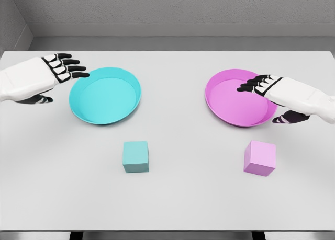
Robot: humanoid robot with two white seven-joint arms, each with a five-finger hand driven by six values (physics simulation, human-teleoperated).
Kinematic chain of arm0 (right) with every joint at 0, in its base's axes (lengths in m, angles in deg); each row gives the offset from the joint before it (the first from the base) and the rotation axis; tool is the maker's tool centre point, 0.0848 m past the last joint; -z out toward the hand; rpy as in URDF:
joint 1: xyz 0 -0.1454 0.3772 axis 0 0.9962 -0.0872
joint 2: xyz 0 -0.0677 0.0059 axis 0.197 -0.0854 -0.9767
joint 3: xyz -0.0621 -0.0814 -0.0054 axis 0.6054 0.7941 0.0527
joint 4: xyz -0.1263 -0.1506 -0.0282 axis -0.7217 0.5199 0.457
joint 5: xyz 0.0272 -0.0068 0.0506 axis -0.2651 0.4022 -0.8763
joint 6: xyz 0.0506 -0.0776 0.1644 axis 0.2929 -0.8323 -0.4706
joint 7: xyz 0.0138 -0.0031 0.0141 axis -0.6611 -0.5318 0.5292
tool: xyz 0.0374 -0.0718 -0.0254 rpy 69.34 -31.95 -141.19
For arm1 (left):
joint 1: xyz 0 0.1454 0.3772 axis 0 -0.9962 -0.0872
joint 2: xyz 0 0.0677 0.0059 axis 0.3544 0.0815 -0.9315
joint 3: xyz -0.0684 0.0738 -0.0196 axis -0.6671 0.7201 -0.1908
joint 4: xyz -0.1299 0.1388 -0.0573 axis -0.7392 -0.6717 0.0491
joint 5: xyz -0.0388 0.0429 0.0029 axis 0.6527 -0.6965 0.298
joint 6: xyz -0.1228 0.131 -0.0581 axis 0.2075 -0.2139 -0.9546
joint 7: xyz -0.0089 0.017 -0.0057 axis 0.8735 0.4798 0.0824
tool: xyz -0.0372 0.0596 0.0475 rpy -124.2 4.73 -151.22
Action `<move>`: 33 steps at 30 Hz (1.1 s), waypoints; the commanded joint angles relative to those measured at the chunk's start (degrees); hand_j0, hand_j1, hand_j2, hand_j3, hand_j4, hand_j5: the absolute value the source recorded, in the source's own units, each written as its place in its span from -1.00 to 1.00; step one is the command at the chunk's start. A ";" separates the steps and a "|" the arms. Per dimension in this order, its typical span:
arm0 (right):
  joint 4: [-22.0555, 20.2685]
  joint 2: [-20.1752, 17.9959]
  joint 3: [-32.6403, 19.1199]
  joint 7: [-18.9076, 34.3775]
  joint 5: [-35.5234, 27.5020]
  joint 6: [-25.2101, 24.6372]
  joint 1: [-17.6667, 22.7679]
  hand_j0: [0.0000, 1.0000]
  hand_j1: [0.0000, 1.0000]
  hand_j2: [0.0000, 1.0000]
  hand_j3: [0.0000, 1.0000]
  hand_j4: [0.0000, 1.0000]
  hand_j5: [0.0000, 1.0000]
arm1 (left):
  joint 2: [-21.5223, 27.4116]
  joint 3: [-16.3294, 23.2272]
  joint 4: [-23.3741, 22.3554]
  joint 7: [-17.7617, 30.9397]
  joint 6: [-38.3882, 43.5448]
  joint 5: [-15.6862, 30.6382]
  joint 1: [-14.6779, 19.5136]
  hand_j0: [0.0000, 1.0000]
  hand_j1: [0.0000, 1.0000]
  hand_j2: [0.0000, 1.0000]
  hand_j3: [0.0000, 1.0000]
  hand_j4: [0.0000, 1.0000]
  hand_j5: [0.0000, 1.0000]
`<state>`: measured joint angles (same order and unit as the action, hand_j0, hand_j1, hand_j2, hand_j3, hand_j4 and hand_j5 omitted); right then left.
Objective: Place the blocks in the corresponding plates according to their colors
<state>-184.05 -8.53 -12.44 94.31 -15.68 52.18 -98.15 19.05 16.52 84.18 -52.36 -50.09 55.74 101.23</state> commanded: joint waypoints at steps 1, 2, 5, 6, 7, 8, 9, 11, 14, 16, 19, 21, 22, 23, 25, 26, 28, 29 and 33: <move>-0.03 -0.25 -0.11 0.07 -0.25 -0.05 -0.17 1.00 1.00 1.00 1.00 1.00 1.00 | 0.18 0.11 0.09 0.06 -0.01 0.35 0.00 1.00 1.00 1.00 1.00 1.00 1.00; -0.03 -0.42 -0.63 0.07 -0.25 0.12 -0.44 1.00 1.00 1.00 1.00 1.00 1.00 | 0.27 0.11 0.09 0.06 -0.01 0.35 0.00 1.00 1.00 1.00 1.00 1.00 1.00; 0.06 -1.13 -3.09 0.07 -0.25 2.49 -0.62 1.00 1.00 1.00 1.00 1.00 1.00 | 0.10 0.46 1.32 0.06 -0.01 0.35 -0.09 1.00 1.00 1.00 1.00 1.00 1.00; -0.03 -2.36 -5.02 0.07 -0.25 5.22 -0.53 1.00 1.00 1.00 1.00 1.00 1.00 | -0.08 0.38 3.60 0.76 -0.01 0.00 -1.66 1.00 1.00 1.00 1.00 1.00 1.00; -0.03 -3.15 -6.70 0.51 -0.25 7.24 -0.44 1.00 1.00 1.00 1.00 1.00 1.00 | -0.26 0.38 5.89 2.77 -0.01 -0.09 -2.46 1.00 1.00 1.00 1.00 1.00 1.00; -0.03 -3.59 -8.37 3.93 -0.25 9.52 -0.26 1.00 1.00 1.00 1.00 1.00 1.00 | -0.34 0.38 7.56 4.97 -0.01 -0.18 -2.55 1.00 1.00 1.00 1.00 1.00 1.00; -0.03 -3.59 -8.55 5.96 -0.25 11.37 -0.18 1.00 1.00 1.00 1.00 1.00 1.00 | -0.43 0.46 7.83 5.42 -0.01 -0.18 -2.72 1.00 1.00 1.00 1.00 1.00 1.00; -0.03 -3.59 -8.55 8.68 -0.25 12.97 0.17 1.00 1.00 1.00 1.00 1.00 1.00 | -0.96 0.38 9.41 5.51 -0.01 -0.18 -4.48 1.00 1.00 1.00 1.00 1.00 1.00; -0.03 -4.56 -8.55 9.04 -0.25 12.97 0.44 1.00 1.00 1.00 1.00 1.00 1.00 | -2.54 2.04 10.81 5.42 -0.01 -0.09 -4.75 1.00 1.00 1.00 1.00 1.00 1.00; -0.03 -4.99 -8.55 9.04 -0.25 12.97 0.44 1.00 1.00 1.00 1.00 1.00 1.00 | -4.30 2.92 10.90 5.42 -0.01 0.00 -4.57 1.00 1.00 1.00 1.00 1.00 1.00; -0.03 -4.91 -8.11 9.21 -0.25 12.97 4.48 1.00 1.00 1.00 1.00 1.00 1.00 | -7.11 5.91 10.99 5.50 -0.01 -0.09 -4.13 1.00 1.00 1.00 1.00 1.00 1.00; -0.03 -3.94 -7.58 12.46 -0.25 12.97 5.27 1.00 1.00 1.00 1.00 1.00 1.00 | -8.25 6.70 11.08 5.59 -0.01 -0.09 -4.04 1.00 1.00 1.00 1.00 1.00 1.00; -0.03 -3.68 -6.70 12.91 -0.25 12.97 5.27 1.00 1.00 1.00 1.00 1.00 1.00 | -8.52 7.14 11.08 5.59 -0.01 -0.09 -4.04 1.00 1.00 1.00 1.00 1.00 1.00; -0.03 -3.68 -6.35 12.99 -0.25 12.97 5.27 1.00 1.00 1.00 1.00 1.00 1.00 | -8.87 8.11 11.17 5.68 -0.01 -0.18 -3.69 1.00 1.00 1.00 1.00 1.00 1.00; -0.11 -3.15 -6.35 12.99 -0.25 12.97 5.27 1.00 1.00 1.00 1.00 1.00 1.00 | -9.83 9.95 11.25 7.52 -0.01 -0.18 -2.55 1.00 1.00 1.00 1.00 1.00 1.00; -0.11 -2.36 -6.17 13.08 -0.25 12.97 5.27 1.00 1.00 1.00 1.00 1.00 1.00 | -9.92 10.92 11.25 7.61 -0.01 -0.18 -1.67 1.00 1.00 1.00 1.00 1.00 1.00; -0.11 -1.92 -4.59 13.17 -0.16 12.97 5.18 1.00 1.00 1.00 1.00 1.00 1.00 | -10.45 11.80 11.34 7.62 -0.01 -1.67 -0.79 1.00 1.00 1.00 1.00 1.00 1.00; -0.11 -1.74 -4.24 13.34 -0.16 12.97 5.18 1.00 1.00 1.00 1.00 1.00 1.00 | -10.71 13.73 11.34 7.70 -0.01 -2.02 0.61 1.00 1.00 1.00 1.00 1.00 1.00; -0.11 -0.95 -2.75 15.19 -0.07 12.97 5.10 1.00 1.00 1.00 1.00 1.00 1.00 | -12.03 17.16 11.34 9.20 -0.01 -3.08 3.16 1.00 1.00 1.00 1.00 1.00 1.00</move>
<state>-184.13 -9.78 -15.92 108.96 -15.44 65.30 -93.05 7.52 32.05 95.49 -43.69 -50.13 52.83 104.83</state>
